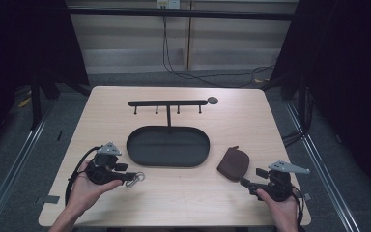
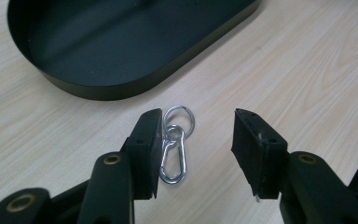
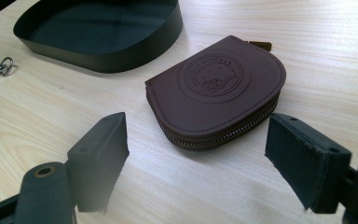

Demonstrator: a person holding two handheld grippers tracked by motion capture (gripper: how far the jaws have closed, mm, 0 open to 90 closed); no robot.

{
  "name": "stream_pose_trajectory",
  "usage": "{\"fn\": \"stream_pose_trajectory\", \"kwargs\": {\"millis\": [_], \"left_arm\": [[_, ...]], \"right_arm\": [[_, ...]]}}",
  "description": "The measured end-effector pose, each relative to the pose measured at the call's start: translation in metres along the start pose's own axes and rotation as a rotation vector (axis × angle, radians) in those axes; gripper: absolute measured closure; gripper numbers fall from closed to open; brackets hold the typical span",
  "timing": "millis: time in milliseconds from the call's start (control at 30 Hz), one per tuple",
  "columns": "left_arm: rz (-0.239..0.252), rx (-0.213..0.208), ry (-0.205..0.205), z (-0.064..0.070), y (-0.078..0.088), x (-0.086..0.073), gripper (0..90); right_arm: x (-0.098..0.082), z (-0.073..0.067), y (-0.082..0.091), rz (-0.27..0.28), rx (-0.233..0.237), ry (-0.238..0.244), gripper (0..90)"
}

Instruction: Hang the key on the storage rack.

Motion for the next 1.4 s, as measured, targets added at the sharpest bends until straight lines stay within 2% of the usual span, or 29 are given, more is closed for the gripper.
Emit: {"fn": "stream_pose_trajectory", "kwargs": {"millis": [67, 100, 167, 200, 300, 333, 533, 567, 633, 667, 700, 733, 800, 867, 1000, 1067, 1133, 1233, 1333, 1400], "left_arm": [[-0.011, -0.012, -0.008, -0.001, -0.003, 0.003, 54.7], [-0.04, 0.007, -0.018, -0.002, -0.006, 0.007, 58.9], [-0.046, -0.003, -0.022, -0.001, -0.008, 0.008, 61.5], [-0.067, -0.015, -0.048, -0.001, -0.01, 0.012, 62.2], [-0.078, -0.007, -0.049, -0.001, -0.012, 0.015, 62.7], [-0.083, -0.018, -0.052, -0.002, -0.012, 0.018, 63.1], [-0.158, -0.014, -0.067, -0.006, -0.017, 0.025, 64.6], [-0.162, -0.017, -0.07, -0.007, -0.018, 0.026, 64.3], [-0.192, -0.01, -0.049, -0.008, -0.02, 0.028, 62.1], [-0.203, -0.001, -0.047, -0.009, -0.022, 0.028, 59.5], [-0.222, -0.006, -0.036, -0.011, -0.025, 0.029, 53.1], [-0.258, 0.005, -0.029, -0.014, -0.03, 0.031, 50.4], [-0.273, 0.012, -0.027, -0.014, -0.032, 0.031, 50.1], [-0.29, 0.001, -0.031, -0.015, -0.035, 0.033, 49.9], [-0.314, -0.005, -0.043, -0.014, -0.038, 0.037, 54.3], [-0.336, -0.009, -0.055, -0.015, -0.043, 0.037, 61.6], [-0.353, -0.001, -0.053, -0.015, -0.045, 0.037, 62.3], [-0.372, -0.025, -0.056, -0.016, -0.047, 0.037, 63.6], [-0.398, -0.034, -0.069, -0.018, -0.05, 0.038, 64.7], [-0.41, -0.021, -0.069, -0.019, -0.053, 0.038, 63.8]], "right_arm": [[0.0, 0.0, -0.001, -0.009, -0.003, 0.004, 21.3], [0.0, -0.001, -0.002, -0.016, -0.004, 0.014, 21.1], [0.0, -0.001, -0.002, -0.014, -0.002, 0.014, 21.0], [0.0, -0.001, -0.002, -0.015, -0.001, 0.008, 21.0], [0.0, 0.0, -0.002, -0.012, 0.002, 0.006, 21.0], [0.0, 0.0, -0.002, -0.011, 0.003, 0.005, 21.0], [0.0, -0.001, -0.003, -0.025, 0.003, 0.01, 22.4], [0.0, -0.001, -0.003, -0.026, 0.004, 0.01, 22.2], [0.0, 0.0, -0.003, -0.021, 0.006, 0.006, 21.8], [0.0, 0.0, -0.003, -0.02, 0.007, 0.006, 21.4], [0.0, -0.001, -0.003, -0.021, 0.006, 0.009, 21.3], [0.0, -0.001, -0.003, -0.021, 0.006, 0.011, 21.3], [0.0, -0.001, -0.003, -0.023, 0.005, 0.013, 21.3], [0.0, -0.001, -0.004, -0.029, 0.009, 0.012, 21.1], [0.0, -0.001, -0.004, -0.031, 0.011, 0.014, 20.8], [0.0, -0.001, -0.005, -0.037, 0.014, 0.017, 20.1], [0.0, -0.001, -0.006, -0.042, 0.017, 0.015, 19.5], [0.0, -0.002, -0.007, -0.051, 0.012, 0.034, 19.4], [0.0, -0.002, -0.007, -0.052, 0.011, 0.028, 19.0], [0.0, -0.002, -0.007, -0.053, 0.018, 0.021, 18.8]]}}
Point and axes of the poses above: each handheld gripper's, and its own axes: y roughly backward along the jaws, x roughly out of its top, z roughly to its right, the point moved 2 cm from there along -y, roughly forward along the jaws, and after that the axes turned 11 degrees about -z, right-handed, at the moved point
